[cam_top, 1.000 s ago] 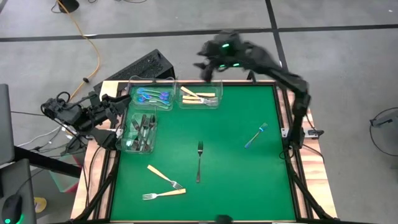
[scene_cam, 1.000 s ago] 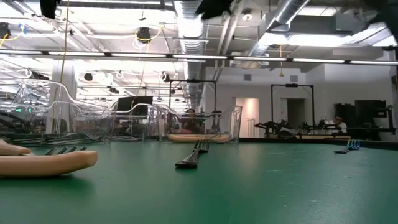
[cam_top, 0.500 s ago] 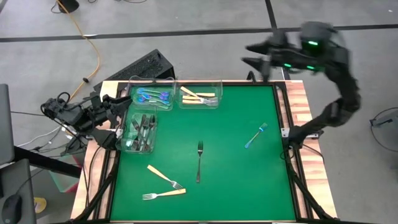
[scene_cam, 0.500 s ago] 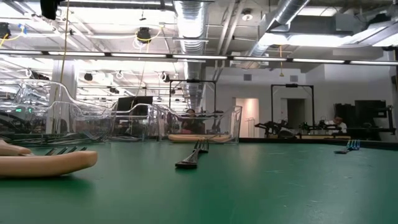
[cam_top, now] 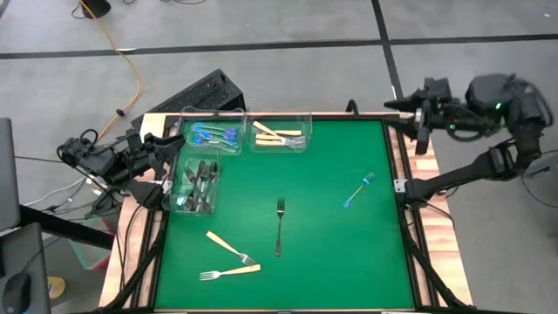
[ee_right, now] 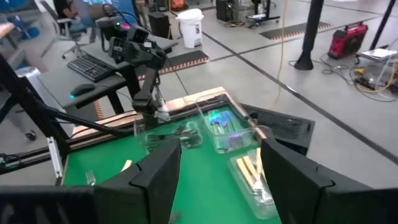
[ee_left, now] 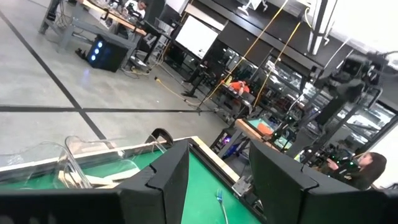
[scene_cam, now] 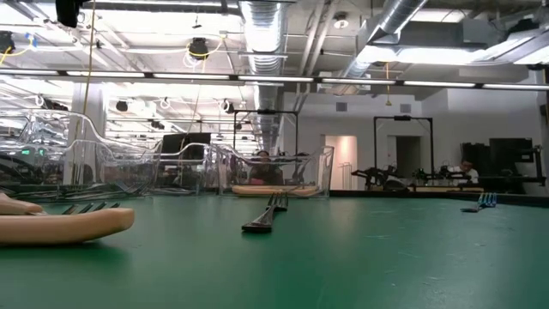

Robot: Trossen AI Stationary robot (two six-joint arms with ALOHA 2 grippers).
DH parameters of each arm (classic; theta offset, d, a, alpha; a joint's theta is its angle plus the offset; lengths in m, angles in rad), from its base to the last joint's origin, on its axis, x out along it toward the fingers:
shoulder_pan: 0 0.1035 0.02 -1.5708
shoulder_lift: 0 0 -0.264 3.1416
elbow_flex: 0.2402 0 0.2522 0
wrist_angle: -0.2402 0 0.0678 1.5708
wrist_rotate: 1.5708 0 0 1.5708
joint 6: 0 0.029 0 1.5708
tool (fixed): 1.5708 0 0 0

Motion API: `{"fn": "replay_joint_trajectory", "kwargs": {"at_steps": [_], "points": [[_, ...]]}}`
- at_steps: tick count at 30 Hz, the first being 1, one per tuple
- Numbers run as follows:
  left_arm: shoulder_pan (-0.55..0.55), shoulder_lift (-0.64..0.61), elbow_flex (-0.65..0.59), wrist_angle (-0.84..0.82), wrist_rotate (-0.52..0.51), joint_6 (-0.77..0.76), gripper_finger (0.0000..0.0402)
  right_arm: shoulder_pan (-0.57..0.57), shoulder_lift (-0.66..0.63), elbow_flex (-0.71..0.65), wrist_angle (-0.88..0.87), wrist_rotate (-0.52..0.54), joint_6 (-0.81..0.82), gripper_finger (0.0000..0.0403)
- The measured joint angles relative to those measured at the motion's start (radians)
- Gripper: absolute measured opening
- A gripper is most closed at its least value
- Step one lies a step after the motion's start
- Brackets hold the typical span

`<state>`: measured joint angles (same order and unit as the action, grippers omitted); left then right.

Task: Sort silverware by color (type)
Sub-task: Put the yellow fork into the top right transparent bin

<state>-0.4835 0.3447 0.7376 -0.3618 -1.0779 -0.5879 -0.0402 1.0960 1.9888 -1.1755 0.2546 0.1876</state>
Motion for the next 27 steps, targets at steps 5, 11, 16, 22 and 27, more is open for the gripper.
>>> {"fn": "replay_joint_trajectory", "kwargs": {"at_steps": [5,11,16,22,27], "points": [[0.000,0.000,0.000,-0.001,0.000,-0.040,0.0153,0.093,-0.159,-0.359,0.248,0.055,0.025,0.0240],[0.001,0.000,0.000,-0.039,0.034,-0.091,0.0153,0.135,-0.315,-0.777,0.671,0.064,0.011,0.0240],[0.001,0.000,0.000,-0.098,0.037,-0.160,0.0153,0.145,-0.397,-1.065,1.047,0.063,-0.053,0.0240],[0.001,0.000,0.000,-0.173,0.090,-0.271,0.0153,0.136,-0.484,-1.208,1.241,0.063,0.012,0.0240],[0.001,0.000,0.000,-0.226,0.159,-0.394,0.0153,0.161,-0.575,-1.226,1.270,0.062,-0.063,0.0240]]}}
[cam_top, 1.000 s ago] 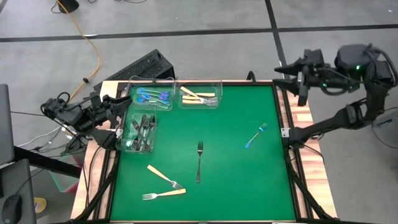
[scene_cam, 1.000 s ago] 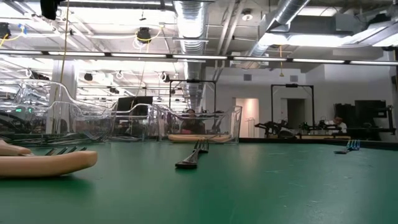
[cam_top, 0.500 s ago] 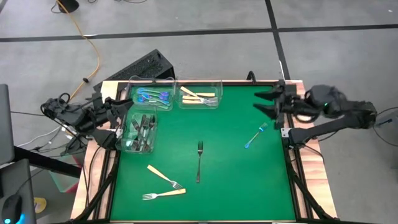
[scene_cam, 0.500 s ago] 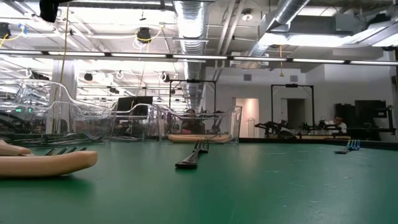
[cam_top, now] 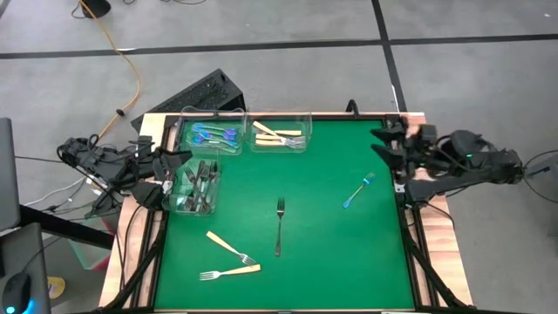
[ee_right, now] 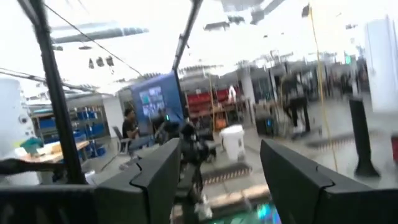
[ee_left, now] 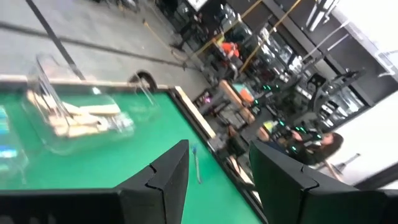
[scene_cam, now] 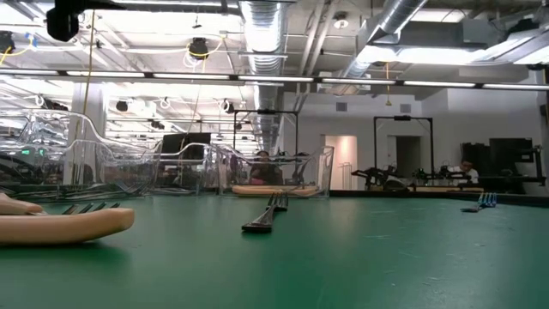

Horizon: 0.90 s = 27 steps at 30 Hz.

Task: Sort silverware by color (type)
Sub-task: Put the yellow fork into the top right transparent bin

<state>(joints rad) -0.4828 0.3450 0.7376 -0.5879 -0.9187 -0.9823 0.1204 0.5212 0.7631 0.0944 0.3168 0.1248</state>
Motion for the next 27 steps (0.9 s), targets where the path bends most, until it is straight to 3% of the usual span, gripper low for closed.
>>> {"fn": "replay_joint_trajectory", "kwargs": {"at_steps": [13,18,27], "points": [[0.000,0.000,0.000,-0.006,0.055,-0.034,0.0153,0.008,-0.218,-0.001,-0.071,0.034,-0.070,0.0240],[0.000,0.000,0.000,-0.006,0.057,-0.079,0.0153,0.008,-0.219,-0.022,-0.098,0.034,-0.041,0.0240],[0.000,0.000,0.000,-0.064,0.050,-0.174,0.0153,0.008,-0.214,-0.183,0.020,0.033,0.071,0.0240]]}}
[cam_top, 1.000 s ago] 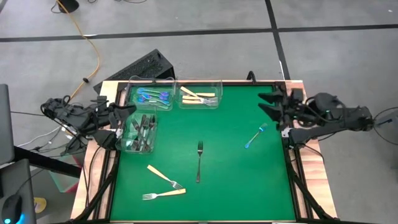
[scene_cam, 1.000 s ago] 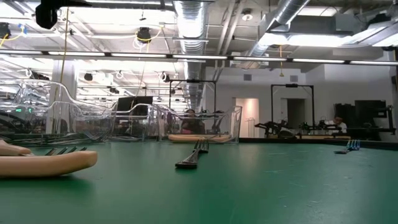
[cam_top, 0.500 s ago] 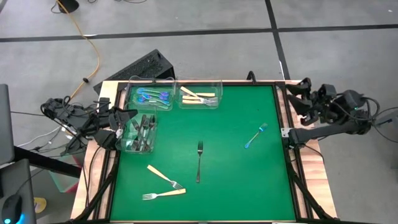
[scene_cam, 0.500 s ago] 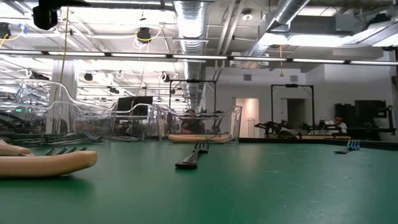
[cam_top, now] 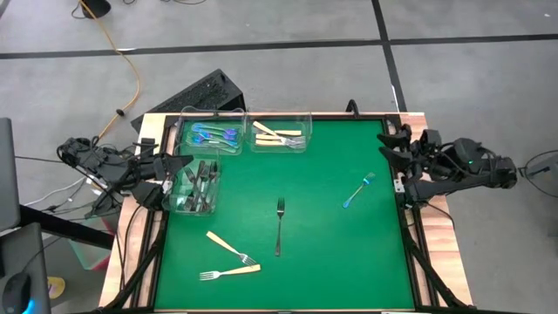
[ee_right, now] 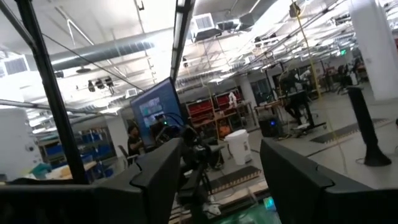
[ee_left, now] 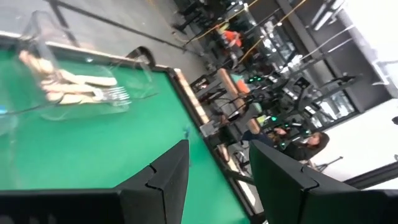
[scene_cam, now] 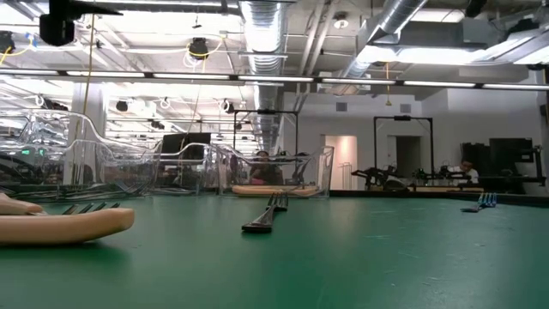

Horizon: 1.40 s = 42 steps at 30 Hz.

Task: Sort silverware by color (type)
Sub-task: Put the yellow fork into the top right transparent bin

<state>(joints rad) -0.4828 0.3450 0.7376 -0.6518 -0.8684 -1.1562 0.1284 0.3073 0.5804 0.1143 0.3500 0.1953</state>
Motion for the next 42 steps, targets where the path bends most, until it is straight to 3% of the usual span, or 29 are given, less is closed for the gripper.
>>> {"fn": "replay_joint_trajectory", "kwargs": {"at_steps": [8,13,18,28,36,42], "points": [[0.000,-0.001,0.000,-0.171,0.000,-0.169,0.0153,0.000,0.000,-0.045,0.051,0.000,0.015,0.0240],[0.000,-0.001,0.000,-0.165,0.000,-0.123,0.0153,0.000,0.004,-0.045,0.137,0.015,0.089,0.0240],[0.000,-0.001,0.000,-0.144,0.000,-0.094,0.0153,0.000,0.065,-0.043,0.236,-0.040,0.148,0.0240],[0.000,-0.001,0.000,-0.070,0.091,0.049,0.0153,0.007,0.381,0.008,0.401,-0.077,0.281,0.0240],[0.000,0.001,0.000,-0.009,0.272,0.187,0.0153,0.091,0.621,0.181,0.393,-0.124,0.321,0.0240],[0.000,0.001,0.000,-0.007,0.295,0.206,0.0153,0.101,0.791,0.328,0.339,-0.119,0.325,0.0240]]}}
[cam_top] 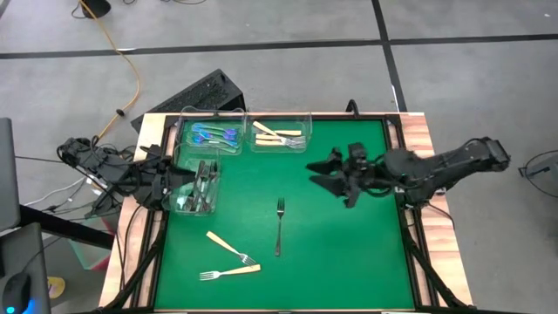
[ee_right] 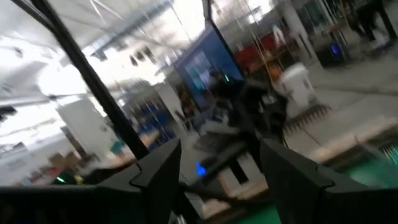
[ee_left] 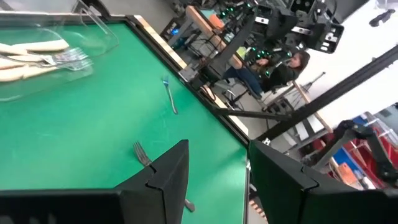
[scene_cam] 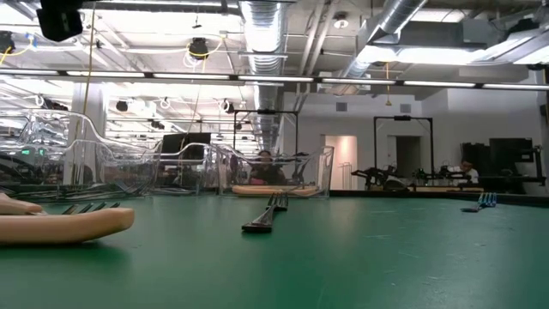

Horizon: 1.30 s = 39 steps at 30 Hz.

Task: Sort silverware by color (type)
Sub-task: Put the yellow fork into the top right transparent bin

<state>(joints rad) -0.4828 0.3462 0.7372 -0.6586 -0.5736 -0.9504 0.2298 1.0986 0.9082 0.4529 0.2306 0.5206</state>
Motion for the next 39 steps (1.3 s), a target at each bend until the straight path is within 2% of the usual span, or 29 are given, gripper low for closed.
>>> {"fn": "replay_joint_trajectory", "kwargs": {"at_steps": [3,7,12,16,22,30,39], "points": [[0.000,0.000,0.000,-0.001,0.053,0.015,0.0153,0.005,0.087,0.093,-0.129,0.002,0.032,0.0240],[0.000,0.000,0.000,-0.003,0.174,0.022,0.0153,0.014,0.213,0.236,-0.333,0.001,0.071,0.0240],[0.000,0.000,0.000,-0.005,0.256,0.050,0.0153,0.038,0.370,0.423,-0.556,0.000,0.082,0.0240],[0.000,0.007,0.000,-0.003,0.301,0.081,0.0153,0.065,0.494,0.572,-0.723,-0.001,0.082,0.0240],[0.000,0.007,0.000,0.021,0.300,0.077,0.0153,0.094,0.667,0.756,-0.893,0.007,0.094,0.0240],[0.000,0.007,0.000,0.061,0.291,0.050,0.0153,0.105,0.835,0.894,-1.116,0.000,0.237,0.0240],[0.000,0.007,0.000,0.112,0.307,0.083,0.0153,0.118,0.840,0.901,-1.295,0.034,0.322,0.0240]]}}
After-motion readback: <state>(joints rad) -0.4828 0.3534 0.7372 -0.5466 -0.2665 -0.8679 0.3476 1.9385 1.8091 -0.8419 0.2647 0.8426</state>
